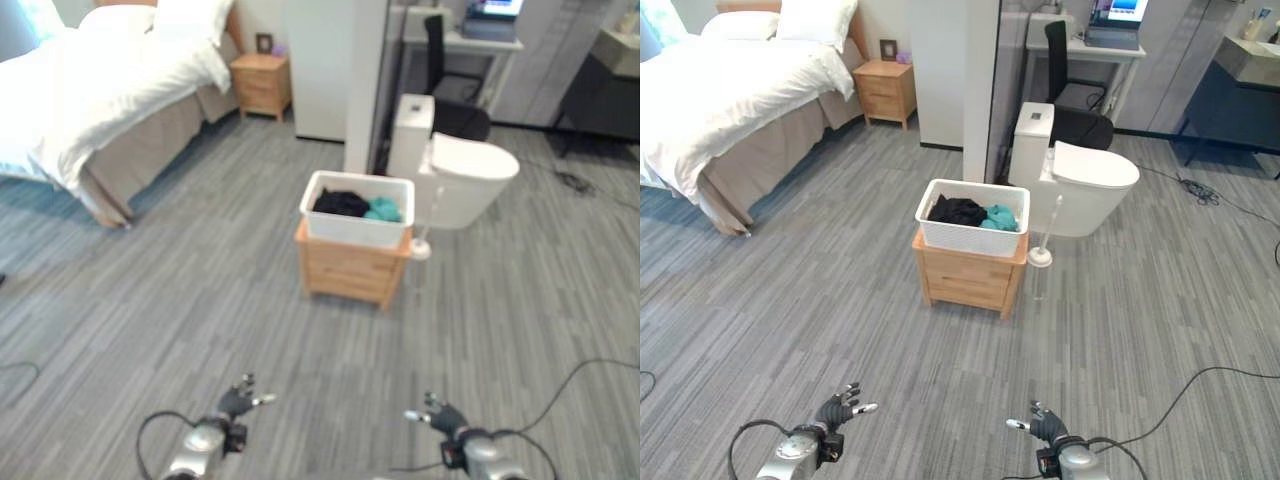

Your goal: Grab the laundry basket,head to the washer,open it,put in the laundry and shut it.

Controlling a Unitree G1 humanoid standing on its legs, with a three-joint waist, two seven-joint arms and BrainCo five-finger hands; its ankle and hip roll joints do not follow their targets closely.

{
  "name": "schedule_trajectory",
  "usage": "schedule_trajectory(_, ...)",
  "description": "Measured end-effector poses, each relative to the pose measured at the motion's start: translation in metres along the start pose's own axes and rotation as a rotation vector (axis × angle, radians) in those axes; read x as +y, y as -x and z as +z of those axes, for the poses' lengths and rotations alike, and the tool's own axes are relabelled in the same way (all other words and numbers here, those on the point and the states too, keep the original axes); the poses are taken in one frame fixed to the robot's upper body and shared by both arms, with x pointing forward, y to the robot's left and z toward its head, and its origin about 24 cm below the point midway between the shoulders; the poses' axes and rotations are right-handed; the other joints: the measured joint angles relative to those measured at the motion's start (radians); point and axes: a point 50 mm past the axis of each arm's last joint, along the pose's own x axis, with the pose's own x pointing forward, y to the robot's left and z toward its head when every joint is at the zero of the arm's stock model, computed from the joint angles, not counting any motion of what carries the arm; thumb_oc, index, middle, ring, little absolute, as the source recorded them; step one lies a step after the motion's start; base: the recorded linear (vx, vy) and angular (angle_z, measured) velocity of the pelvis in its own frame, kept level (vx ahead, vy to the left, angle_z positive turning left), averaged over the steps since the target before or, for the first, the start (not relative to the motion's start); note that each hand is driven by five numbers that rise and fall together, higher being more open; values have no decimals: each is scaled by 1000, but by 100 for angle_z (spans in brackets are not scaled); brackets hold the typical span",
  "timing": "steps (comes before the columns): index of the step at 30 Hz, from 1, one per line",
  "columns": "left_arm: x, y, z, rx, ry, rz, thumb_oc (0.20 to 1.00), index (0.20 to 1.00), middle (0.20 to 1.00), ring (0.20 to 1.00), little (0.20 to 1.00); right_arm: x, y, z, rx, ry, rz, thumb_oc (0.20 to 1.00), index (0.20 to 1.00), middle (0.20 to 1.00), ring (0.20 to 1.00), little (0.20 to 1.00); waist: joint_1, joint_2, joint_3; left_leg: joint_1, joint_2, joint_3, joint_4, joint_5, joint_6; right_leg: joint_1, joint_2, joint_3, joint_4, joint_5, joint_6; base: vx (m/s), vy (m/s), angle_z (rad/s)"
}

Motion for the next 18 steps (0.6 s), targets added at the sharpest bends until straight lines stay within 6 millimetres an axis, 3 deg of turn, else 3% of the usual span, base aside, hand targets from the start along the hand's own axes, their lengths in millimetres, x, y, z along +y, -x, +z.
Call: schedule_trajectory(18, -2, 0, 5, -25, 21, -6, 1000, 1000, 1000, 1000, 1000, 2, 1, -1, -7, -5, 17, 1000, 1000, 1000, 1000, 1000, 0, -2, 1, 3, 0, 1, 0, 0, 0, 3, 0, 0, 0, 1, 1, 0, 0, 0)
